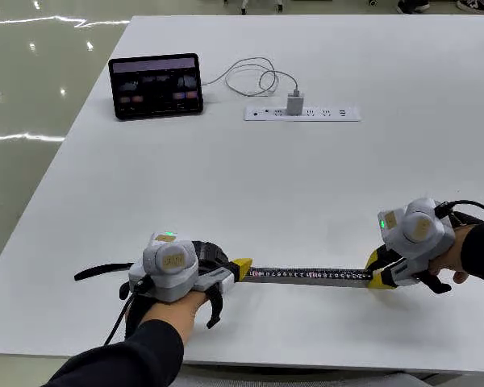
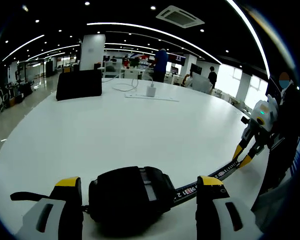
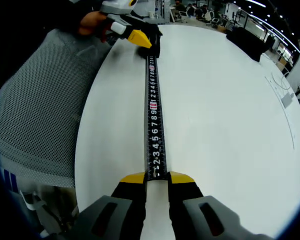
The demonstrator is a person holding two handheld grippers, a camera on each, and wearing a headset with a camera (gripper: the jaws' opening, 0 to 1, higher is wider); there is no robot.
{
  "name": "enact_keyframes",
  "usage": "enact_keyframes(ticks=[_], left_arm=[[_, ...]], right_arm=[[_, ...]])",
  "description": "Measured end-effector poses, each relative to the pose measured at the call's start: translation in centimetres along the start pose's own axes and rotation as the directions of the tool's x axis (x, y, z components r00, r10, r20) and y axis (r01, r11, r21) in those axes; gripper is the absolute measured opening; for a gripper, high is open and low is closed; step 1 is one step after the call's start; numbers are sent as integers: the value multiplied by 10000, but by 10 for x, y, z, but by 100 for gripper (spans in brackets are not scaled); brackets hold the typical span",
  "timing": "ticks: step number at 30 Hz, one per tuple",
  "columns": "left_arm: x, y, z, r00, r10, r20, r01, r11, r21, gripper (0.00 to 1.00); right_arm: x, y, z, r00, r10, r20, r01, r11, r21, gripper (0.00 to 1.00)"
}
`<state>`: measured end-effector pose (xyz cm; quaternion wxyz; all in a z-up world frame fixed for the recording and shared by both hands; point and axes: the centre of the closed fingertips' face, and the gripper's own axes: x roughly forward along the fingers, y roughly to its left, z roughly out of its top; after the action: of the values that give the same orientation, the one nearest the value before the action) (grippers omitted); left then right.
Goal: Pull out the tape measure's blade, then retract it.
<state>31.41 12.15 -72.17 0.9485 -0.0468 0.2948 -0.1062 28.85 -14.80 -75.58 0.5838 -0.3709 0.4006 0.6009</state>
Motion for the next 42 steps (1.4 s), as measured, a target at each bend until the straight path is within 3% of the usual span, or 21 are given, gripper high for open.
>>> enact_keyframes(ticks=[5,9,21,24,42], left_arm=[[0,0,-1,10000,-17,-34,16,10000,-47,82],[0,3,-3,9999,-31,-156,24,9988,-481,78],[-1,11,-7,9989,256,-394,-286,9966,-777,65],[0,9,-10,9979,310,-567,-319,9994,-140,65],[0,10,-12,9960,361,-819,-362,9993,-5,62]], right_arm=[[0,-3,-2,9998,-33,-190,33,10000,-10,11],[1,-4,-3,9997,-31,-233,29,10000,-74,11],[2,-6,-5,9998,72,-196,-59,9978,664,11],[2,-5,-4,9997,31,-226,-15,9976,692,11],[3,-5,-3,9998,-100,-185,116,9960,889,11]])
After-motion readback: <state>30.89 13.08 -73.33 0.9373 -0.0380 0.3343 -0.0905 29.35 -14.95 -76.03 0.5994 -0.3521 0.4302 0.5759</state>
